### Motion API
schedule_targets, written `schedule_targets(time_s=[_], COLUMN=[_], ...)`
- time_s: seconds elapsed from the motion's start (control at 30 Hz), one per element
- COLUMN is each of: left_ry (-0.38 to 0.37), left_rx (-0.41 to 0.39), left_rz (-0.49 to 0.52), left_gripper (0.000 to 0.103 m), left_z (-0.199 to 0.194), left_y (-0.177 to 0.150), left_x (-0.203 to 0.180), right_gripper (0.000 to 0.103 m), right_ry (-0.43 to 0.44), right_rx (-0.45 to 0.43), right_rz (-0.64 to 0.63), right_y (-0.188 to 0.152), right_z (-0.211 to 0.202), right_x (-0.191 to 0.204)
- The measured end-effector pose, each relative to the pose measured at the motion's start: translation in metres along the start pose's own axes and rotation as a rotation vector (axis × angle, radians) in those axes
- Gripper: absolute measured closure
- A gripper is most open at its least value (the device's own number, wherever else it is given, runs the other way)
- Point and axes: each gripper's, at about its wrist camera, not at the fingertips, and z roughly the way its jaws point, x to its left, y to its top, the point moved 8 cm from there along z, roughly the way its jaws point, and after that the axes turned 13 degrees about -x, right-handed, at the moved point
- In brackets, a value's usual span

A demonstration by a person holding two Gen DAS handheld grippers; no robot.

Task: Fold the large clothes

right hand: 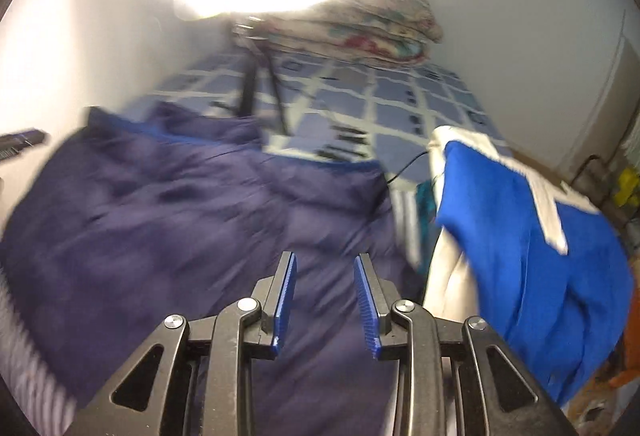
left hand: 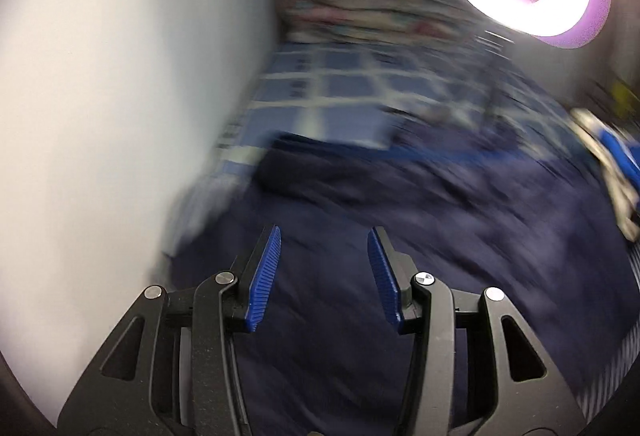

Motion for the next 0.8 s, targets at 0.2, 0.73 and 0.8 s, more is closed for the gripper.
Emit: schedule_targets(time_s=[0.2, 0.73, 0.8], left_ry=[-0.134, -0.035, -0.063], left_rx=[0.008, 0.031, -0.003], left_rz=[0.156, 0.183, 0.126], left_gripper=[0.055, 0.055, 0.055], left_z=[-0.035, -0.007, -0.032], left_y=[-0.045, -0.067, -0.061], left_x=[-0.103, -0.123, -0.119], right_gripper=[0.068, 0.06, 0.038], right_ry=[0.131, 0.164, 0.154], right_rx=[-0.009, 0.053, 0.009], right_rz=[0.096, 0.154, 0.213], right_y=[-0.052, -0.118, -0.118], right_z=[-0.057, -0.073, -0.093], right_x=[0.033, 0.044, 0.027])
